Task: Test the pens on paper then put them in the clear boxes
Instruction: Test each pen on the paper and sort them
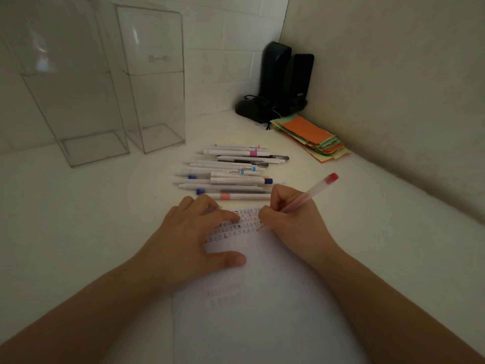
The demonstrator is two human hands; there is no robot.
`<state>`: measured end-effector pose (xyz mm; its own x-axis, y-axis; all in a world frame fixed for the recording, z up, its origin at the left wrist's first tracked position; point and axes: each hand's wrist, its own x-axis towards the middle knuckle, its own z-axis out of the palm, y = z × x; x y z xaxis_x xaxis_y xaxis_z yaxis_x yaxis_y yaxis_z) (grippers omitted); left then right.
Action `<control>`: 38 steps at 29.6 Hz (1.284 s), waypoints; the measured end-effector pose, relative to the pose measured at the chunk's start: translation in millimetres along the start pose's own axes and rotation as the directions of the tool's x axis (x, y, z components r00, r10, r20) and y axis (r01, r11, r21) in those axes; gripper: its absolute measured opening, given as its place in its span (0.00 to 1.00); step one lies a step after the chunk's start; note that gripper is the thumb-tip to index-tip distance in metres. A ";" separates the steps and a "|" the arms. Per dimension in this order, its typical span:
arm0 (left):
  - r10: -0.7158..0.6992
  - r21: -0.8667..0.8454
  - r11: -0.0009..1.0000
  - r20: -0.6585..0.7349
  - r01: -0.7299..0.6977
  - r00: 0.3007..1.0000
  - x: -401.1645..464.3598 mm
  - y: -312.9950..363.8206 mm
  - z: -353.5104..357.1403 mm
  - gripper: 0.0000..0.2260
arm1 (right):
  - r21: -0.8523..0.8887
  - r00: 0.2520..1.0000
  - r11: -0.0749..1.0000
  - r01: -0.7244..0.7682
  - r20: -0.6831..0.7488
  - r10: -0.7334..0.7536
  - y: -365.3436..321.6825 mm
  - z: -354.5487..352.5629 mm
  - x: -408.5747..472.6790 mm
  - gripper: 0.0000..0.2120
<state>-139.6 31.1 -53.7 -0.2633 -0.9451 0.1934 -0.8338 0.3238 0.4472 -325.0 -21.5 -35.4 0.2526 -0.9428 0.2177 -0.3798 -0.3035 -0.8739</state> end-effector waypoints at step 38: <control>0.200 -0.089 0.971 -0.212 -0.223 0.957 -11.3 22.9 -7.3 0.07 | 0.514 0.942 0.846 -0.140 0.332 -0.046 -17.7 -2.4 -20.5 0.18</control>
<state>-152.2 49.5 -39.3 -0.3155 -0.8301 0.4597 -0.7075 0.5286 0.4690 -325.6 2.9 -23.4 0.5513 -0.8281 0.1012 0.1010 -0.0541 -0.9934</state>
